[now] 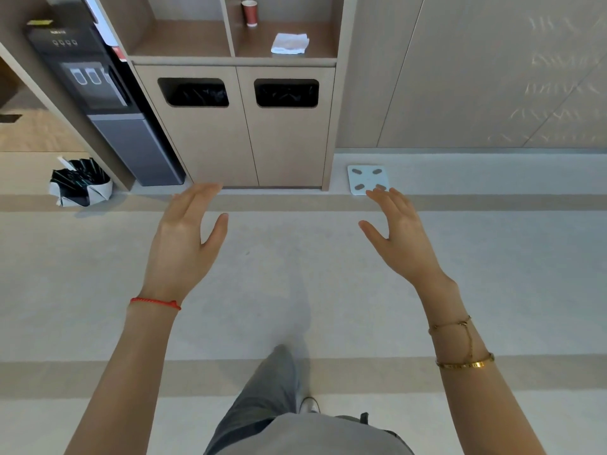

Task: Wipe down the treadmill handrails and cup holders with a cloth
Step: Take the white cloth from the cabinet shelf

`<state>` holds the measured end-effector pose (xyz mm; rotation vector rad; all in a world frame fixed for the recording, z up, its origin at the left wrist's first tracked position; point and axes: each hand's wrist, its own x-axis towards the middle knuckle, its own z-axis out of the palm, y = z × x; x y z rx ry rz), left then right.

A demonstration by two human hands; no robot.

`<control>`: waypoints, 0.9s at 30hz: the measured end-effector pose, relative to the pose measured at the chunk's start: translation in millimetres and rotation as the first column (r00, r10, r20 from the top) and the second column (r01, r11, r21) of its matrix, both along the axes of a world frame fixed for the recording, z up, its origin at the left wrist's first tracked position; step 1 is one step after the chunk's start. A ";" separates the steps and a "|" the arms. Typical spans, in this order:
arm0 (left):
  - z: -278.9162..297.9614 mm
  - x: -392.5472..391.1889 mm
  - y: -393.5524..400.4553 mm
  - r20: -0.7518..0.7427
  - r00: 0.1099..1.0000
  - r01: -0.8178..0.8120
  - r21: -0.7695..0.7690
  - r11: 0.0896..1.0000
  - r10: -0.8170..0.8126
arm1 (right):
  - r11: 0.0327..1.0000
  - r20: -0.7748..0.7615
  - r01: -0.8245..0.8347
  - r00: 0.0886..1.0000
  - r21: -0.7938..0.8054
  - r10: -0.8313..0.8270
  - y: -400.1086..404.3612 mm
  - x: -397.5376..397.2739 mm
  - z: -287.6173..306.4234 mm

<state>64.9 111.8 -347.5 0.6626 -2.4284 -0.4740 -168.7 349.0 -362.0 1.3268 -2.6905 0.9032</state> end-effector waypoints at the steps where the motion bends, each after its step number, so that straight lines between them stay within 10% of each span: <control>1: -3.0 -5.5 -5.4 0.000 1.000 -0.003 0.001 1.000 0.003 | 1.000 0.012 -0.003 1.000 -0.002 0.003 -6.3 -6.6 -2.6; 27: -12.8 -300.6 -356.4 0.055 0.996 0.070 0.047 0.996 -0.073 | 0.998 0.100 0.052 0.994 -0.019 -0.050 -367.1 -287.8 -27.8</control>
